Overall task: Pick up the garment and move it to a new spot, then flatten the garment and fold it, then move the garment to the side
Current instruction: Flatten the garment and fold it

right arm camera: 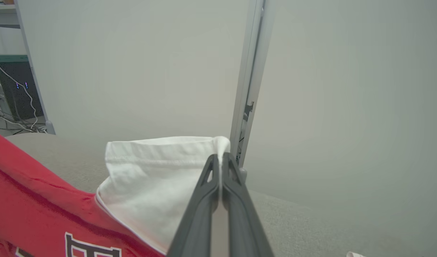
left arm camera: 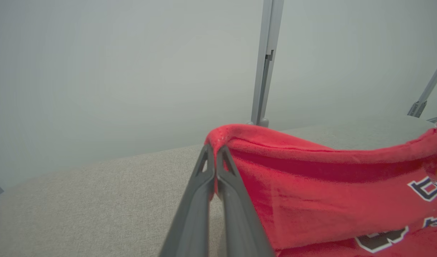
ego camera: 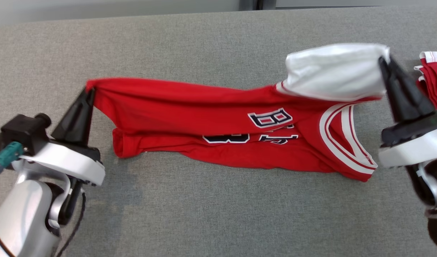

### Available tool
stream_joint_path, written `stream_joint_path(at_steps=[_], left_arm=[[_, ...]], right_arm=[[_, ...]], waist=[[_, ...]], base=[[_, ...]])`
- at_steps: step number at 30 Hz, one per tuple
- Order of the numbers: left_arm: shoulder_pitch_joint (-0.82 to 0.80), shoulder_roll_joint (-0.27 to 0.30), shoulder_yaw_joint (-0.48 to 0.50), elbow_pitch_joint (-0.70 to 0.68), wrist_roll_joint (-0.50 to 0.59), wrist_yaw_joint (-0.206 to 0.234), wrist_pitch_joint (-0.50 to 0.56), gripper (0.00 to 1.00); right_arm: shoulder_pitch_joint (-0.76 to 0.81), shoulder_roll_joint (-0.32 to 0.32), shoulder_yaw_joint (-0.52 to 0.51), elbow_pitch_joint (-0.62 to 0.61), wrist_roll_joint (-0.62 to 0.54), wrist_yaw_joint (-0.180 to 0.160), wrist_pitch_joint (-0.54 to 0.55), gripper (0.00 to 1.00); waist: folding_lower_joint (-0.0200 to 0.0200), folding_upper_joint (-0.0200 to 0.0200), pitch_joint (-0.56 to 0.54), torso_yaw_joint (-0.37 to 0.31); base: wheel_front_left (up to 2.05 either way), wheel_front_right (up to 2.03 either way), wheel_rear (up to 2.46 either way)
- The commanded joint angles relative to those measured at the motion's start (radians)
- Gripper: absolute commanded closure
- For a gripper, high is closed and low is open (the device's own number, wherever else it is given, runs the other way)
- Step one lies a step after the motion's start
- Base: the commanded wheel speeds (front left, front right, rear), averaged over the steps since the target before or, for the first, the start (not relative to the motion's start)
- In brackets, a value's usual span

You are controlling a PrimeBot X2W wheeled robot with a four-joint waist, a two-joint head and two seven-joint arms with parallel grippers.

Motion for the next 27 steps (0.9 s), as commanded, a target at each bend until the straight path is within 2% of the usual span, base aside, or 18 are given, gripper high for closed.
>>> stream_joint_path(at_steps=[1,9,17,22,27], left_arm=[[-0.026,0.013,0.013,-0.019,0.011,0.011,-0.016,1.0],[-0.111,0.071,0.074,-0.19,0.071,0.064,-0.052,1.0],[-0.267,0.141,0.109,-0.31,0.115,0.07,0.002,1.0],[-0.375,0.165,0.126,-0.351,0.126,0.067,0.033,1.0],[-0.431,0.169,0.127,-0.366,0.121,0.068,0.059,1.0]], right_arm=[[-0.021,-0.009,-0.018,-0.03,-0.012,0.0,-0.004,1.0],[-0.125,-0.058,-0.098,-0.21,-0.047,0.0,0.042,1.0],[-0.344,-0.153,-0.139,-0.318,-0.02,0.0,0.125,1.0],[-0.508,-0.211,-0.136,-0.313,0.022,0.0,0.162,1.0],[-0.606,-0.222,-0.095,-0.266,0.065,0.0,0.183,1.0]], waist=[[0.0,0.0,-0.003,-0.001],[0.0,0.0,-0.034,-0.001],[0.0,0.0,-0.058,-0.009],[0.0,0.0,-0.069,-0.017],[0.0,0.0,-0.079,-0.028]], base=[[0.0,0.0,0.0],[0.0,0.0,0.0],[0.0,0.0,0.0],[0.0,0.0,0.0],[0.0,0.0,0.0]])
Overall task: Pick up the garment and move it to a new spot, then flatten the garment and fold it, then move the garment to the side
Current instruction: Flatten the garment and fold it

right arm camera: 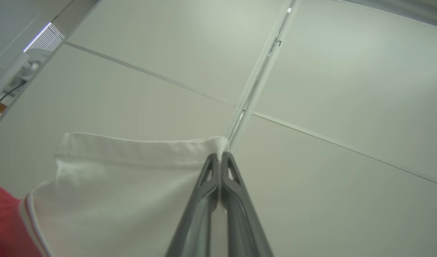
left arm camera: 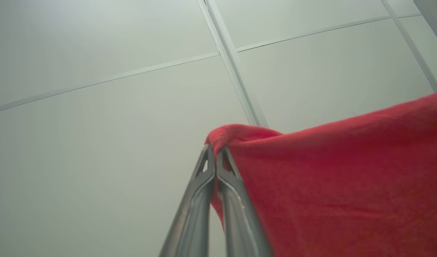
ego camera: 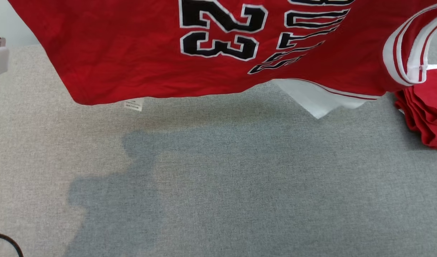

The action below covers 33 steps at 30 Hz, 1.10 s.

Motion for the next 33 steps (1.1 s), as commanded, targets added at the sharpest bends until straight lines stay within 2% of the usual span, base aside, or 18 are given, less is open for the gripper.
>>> stream_joint_path(at_steps=[1,8,10,16,24,28,33], left_arm=[[-0.017,-0.003,-0.001,0.004,-0.003,0.002,0.004,1.0],[-0.068,-0.029,-0.025,0.045,-0.018,-0.015,-0.005,1.0],[-0.164,-0.065,-0.039,0.148,-0.028,-0.05,-0.064,1.0],[-0.348,-0.131,-0.08,0.375,-0.026,-0.115,-0.145,1.0],[-0.57,-0.208,-0.118,0.744,-0.007,-0.179,-0.218,1.0],[-0.614,-0.246,-0.14,0.946,-0.044,-0.203,-0.183,1.0],[-0.581,-0.294,-0.154,1.14,-0.112,-0.222,-0.159,1.0]], right_arm=[[-0.017,-0.002,0.016,0.021,0.014,0.0,0.007,1.0],[-0.084,0.027,0.06,0.133,0.066,0.0,-0.009,1.0],[-0.17,0.056,0.126,0.256,0.111,0.0,-0.026,1.0],[-0.365,0.108,0.227,0.473,0.149,0.0,-0.087,1.0],[-0.609,0.226,0.273,0.789,0.162,0.0,-0.229,1.0],[-0.645,0.285,0.275,0.955,0.181,0.0,-0.249,1.0],[-0.58,0.334,0.299,1.107,0.227,0.0,-0.282,1.0]], waist=[[0.0,0.0,-0.001,-0.003],[0.0,0.0,0.032,-0.001],[0.0,0.0,0.092,0.002],[0.0,0.0,0.167,0.013],[0.0,0.0,0.2,0.02],[0.0,0.0,0.209,0.013],[0.0,0.0,0.223,0.005]], base=[[0.0,0.0,0.0],[0.0,0.0,0.0],[0.0,0.0,0.0],[0.0,0.0,0.0],[0.0,0.0,0.0],[0.0,0.0,0.0],[0.0,0.0,0.0]])
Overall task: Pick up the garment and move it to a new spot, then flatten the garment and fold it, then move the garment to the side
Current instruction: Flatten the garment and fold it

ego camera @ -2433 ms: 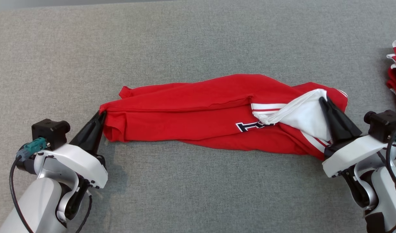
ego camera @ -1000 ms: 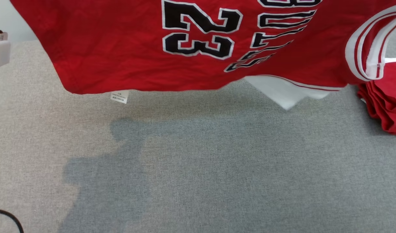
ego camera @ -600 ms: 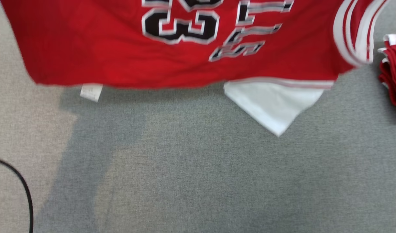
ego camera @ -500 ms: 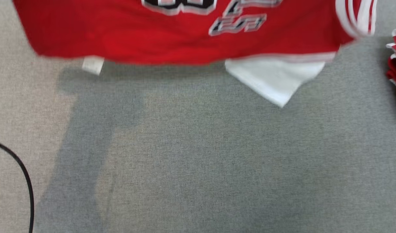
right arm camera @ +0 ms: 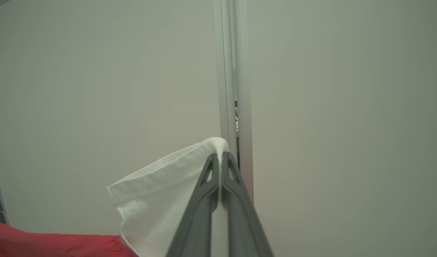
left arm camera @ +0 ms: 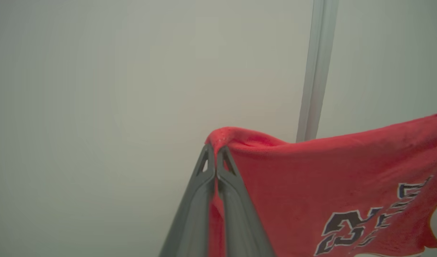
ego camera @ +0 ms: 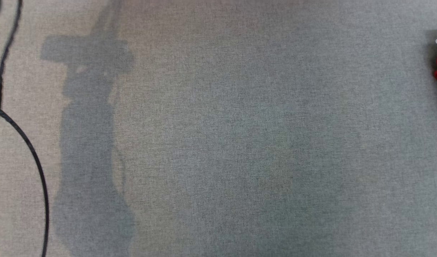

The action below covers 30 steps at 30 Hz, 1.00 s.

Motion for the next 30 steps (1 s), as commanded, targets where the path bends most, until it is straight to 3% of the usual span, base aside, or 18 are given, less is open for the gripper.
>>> stream_joint_path(at_steps=[1,7,16,23,30], left_arm=[[0.031,-0.013,-0.002,0.054,-0.03,-0.006,0.002,1.0],[0.129,-0.067,-0.016,0.169,-0.125,-0.011,-0.008,1.0],[0.316,-0.097,-0.071,0.172,-0.223,-0.01,-0.054,1.0],[0.518,-0.089,-0.101,0.093,-0.249,-0.01,-0.076,1.0],[0.758,-0.058,-0.053,-0.084,-0.16,-0.01,-0.075,1.0]], right_arm=[[0.052,0.009,0.005,0.043,0.027,0.0,-0.021,1.0],[0.205,0.026,0.023,0.128,0.139,0.0,-0.047,1.0],[0.45,0.004,0.058,0.089,0.274,0.0,-0.081,1.0],[0.746,-0.044,0.036,-0.084,0.332,0.0,-0.088,1.0],[1.111,-0.044,-0.055,-0.354,0.258,0.0,-0.086,1.0]], waist=[[0.0,0.0,0.01,-0.002],[0.0,0.0,0.022,0.004],[0.0,0.0,0.006,0.018],[0.0,0.0,-0.041,0.032],[0.0,0.0,-0.107,0.027]], base=[[0.0,0.0,0.0],[0.0,0.0,0.0],[0.0,0.0,0.0],[0.0,0.0,0.0],[0.0,0.0,0.0]])
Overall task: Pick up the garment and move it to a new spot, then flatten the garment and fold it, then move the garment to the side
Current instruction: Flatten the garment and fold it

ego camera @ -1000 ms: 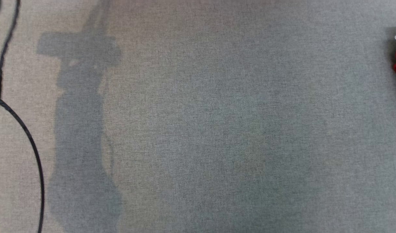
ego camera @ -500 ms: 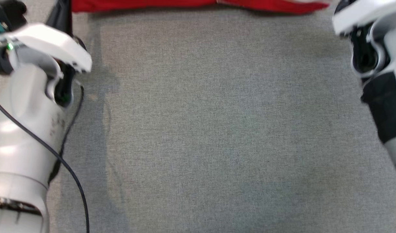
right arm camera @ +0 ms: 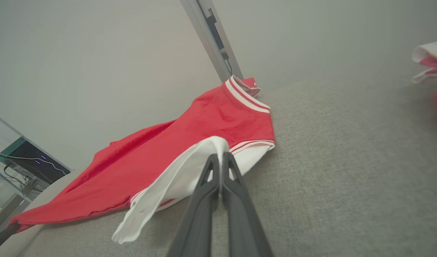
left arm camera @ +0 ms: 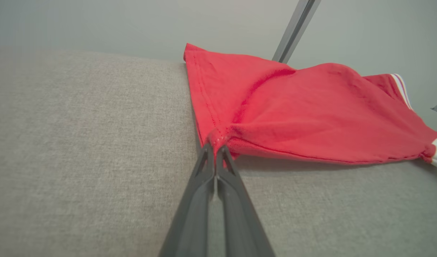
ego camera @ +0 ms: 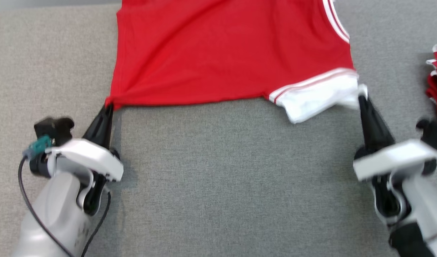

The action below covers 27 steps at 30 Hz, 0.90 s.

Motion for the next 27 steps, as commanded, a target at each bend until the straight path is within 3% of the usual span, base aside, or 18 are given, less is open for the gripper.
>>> stream_joint_path(at_steps=[1,7,12,20,27], left_arm=[[0.035,0.018,0.017,-0.032,0.015,0.005,-0.003,1.0],[0.222,0.048,0.03,-0.177,0.066,0.038,-0.003,1.0],[0.37,0.092,0.049,-0.332,0.056,0.103,0.027,1.0],[0.639,0.184,0.094,-0.683,0.032,0.264,0.158,1.0],[0.816,0.253,0.11,-0.962,0.047,0.389,0.273,1.0]], right_arm=[[0.065,0.002,-0.019,-0.04,-0.01,0.0,-0.001,1.0],[0.354,0.052,-0.089,-0.242,-0.047,0.0,0.003,1.0],[0.551,0.096,-0.142,-0.405,-0.12,0.0,0.094,1.0],[0.806,0.17,-0.233,-0.67,-0.214,0.0,0.313,1.0],[0.907,0.192,-0.281,-0.846,-0.246,0.0,0.454,1.0]], waist=[[0.0,-0.0001,-0.03,-0.008],[0.0,-0.0001,-0.092,-0.013],[0.0,-0.0001,-0.138,-0.021],[0.0,-0.0001,-0.19,-0.041],[0.0,-0.0001,-0.205,-0.049]], base=[[0.0,0.0,0.0],[0.0,0.0,0.0],[0.0,0.0,0.0],[0.0,0.0,0.0],[0.0,0.0,0.0]])
